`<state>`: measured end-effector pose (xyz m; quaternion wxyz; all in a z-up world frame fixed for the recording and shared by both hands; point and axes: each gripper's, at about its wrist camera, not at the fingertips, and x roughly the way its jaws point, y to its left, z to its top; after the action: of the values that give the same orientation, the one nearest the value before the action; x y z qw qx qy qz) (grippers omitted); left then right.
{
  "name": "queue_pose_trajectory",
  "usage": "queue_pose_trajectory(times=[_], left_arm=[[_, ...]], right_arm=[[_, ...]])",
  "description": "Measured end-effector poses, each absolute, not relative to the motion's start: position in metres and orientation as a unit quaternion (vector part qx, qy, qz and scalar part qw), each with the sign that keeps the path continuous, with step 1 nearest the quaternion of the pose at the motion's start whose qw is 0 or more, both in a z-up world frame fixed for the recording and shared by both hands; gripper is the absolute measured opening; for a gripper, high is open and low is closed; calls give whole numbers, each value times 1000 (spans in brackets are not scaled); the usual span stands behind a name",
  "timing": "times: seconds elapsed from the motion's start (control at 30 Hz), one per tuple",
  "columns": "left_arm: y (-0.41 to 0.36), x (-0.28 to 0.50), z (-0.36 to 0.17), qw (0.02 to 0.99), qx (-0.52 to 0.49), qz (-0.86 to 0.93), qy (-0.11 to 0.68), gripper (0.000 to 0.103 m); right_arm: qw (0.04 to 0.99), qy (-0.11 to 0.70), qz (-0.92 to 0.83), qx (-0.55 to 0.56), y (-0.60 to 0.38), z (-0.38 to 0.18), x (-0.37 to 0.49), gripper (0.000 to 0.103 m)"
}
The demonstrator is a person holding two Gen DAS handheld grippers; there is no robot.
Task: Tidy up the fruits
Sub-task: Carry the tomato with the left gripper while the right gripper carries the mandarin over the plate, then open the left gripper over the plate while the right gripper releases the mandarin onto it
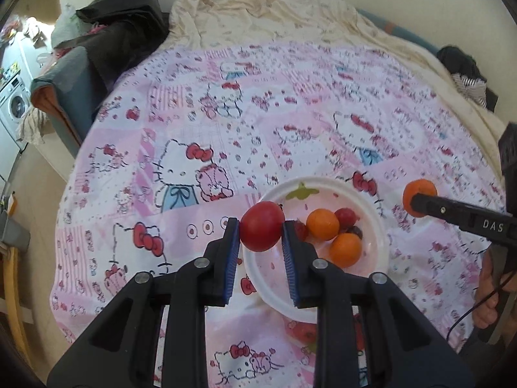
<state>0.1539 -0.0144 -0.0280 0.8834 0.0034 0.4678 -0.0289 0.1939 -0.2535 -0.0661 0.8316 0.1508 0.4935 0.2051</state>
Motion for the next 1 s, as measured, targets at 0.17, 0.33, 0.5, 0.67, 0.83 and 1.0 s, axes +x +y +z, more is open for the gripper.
queue_pose_trajectory(times=[0.17,0.33,0.5,0.67,0.83,1.0], left_arm=[[-19,163,-57,871,7,-32,491,23],[-25,166,-83,859,13,-42,510,23],[-27,170,-94,855,10,-45,517,23],[-26,174,-98,853,5,-44,520,24],[-29,175,-100,850,5,-51,524,24],[-33,173,-101,845,3,-63,531,25]], right_arm=[[821,518,208,124,-237,-87,209,43],[803,549,209,95,-220,-111,219,43],[784,578,201,104,-222,-131,226,44],[773,586,207,127,-226,-132,229,45],[772,587,206,130,-226,-132,229,45],[759,597,218,146,-225,-134,229,53]])
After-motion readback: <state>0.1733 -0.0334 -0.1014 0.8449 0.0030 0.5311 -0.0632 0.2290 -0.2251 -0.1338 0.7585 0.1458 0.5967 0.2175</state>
